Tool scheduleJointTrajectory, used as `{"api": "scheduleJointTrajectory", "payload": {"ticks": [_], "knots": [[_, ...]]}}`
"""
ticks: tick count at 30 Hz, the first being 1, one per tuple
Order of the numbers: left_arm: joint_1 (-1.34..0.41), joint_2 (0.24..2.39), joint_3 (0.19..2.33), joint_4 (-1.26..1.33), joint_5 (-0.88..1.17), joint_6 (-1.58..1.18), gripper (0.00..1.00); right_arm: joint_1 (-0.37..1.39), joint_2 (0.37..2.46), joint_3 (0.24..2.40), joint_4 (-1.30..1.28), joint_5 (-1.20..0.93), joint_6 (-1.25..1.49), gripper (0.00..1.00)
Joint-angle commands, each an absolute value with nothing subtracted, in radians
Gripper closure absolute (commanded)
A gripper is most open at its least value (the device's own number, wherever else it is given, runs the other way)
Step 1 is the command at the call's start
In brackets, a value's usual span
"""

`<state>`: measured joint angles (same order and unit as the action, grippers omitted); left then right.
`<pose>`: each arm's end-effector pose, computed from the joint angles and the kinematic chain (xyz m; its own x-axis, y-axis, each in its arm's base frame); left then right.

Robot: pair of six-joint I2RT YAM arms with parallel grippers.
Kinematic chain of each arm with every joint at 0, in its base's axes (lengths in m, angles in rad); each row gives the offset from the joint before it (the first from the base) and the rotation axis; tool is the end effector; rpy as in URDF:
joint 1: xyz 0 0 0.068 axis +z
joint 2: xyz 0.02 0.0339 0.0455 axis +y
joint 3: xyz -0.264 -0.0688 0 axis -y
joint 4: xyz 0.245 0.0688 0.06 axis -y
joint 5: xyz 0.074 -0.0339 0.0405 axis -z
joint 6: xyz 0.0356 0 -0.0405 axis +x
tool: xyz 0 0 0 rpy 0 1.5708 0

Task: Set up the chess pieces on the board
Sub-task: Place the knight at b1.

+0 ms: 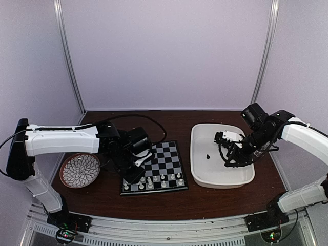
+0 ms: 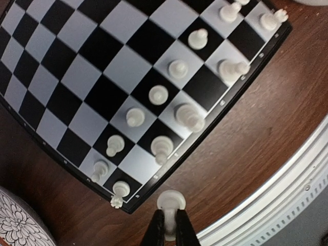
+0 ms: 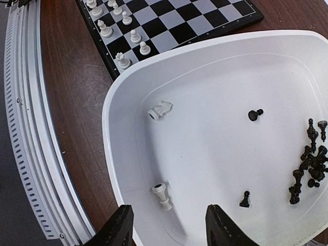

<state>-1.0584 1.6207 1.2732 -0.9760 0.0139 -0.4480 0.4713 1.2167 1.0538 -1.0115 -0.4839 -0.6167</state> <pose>0.1519 -0.2711 0.2439 -0.8067 0.5506 -0.2148 0.5811 0.8052 -0.1182 0.1891 0.1150 0.2833 -0.3455 -0.7506 -0.5632 -0.9338 0.3346 0.1268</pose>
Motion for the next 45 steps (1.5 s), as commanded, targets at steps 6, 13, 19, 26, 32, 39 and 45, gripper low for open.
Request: {"api": "scheduleJointTrajectory", "payload": {"ticks": [6, 13, 19, 26, 32, 39, 45], "knots": [[-1.057, 1.567, 1.124, -0.893, -0.068, -0.512, 0.94, 0.466, 1.239, 1.058, -0.992, -0.477, -0.607, 0.48], [-1.057, 1.612, 1.107, -0.837, -0.116, -0.508, 0.93, 0.466, 1.239, 1.066, -1.001, -0.481, -0.607, 0.48], [-1.045, 1.642, 1.086, -0.782, -0.102, -0.496, 0.92, 0.466, 1.231, 1.055, -1.001, -0.476, -0.609, 0.49], [-1.041, 1.659, 1.069, -0.781, -0.099, -0.515, 0.93, 0.467, 1.227, 1.051, -1.001, -0.476, -0.609, 0.49], [-1.03, 1.673, 1.053, -0.764, -0.086, -0.52, 0.93, 0.466, 1.229, 1.051, -1.001, -0.479, -0.609, 0.49], [-1.026, 1.689, 1.045, -0.755, -0.074, -0.523, 0.85, 0.466, 1.224, 1.048, -1.004, -0.477, -0.609, 0.49], [-1.026, 1.681, 1.056, -0.779, -0.072, -0.526, 0.79, 0.466, 1.22, 1.045, -1.005, -0.478, -0.611, 0.49]]}}
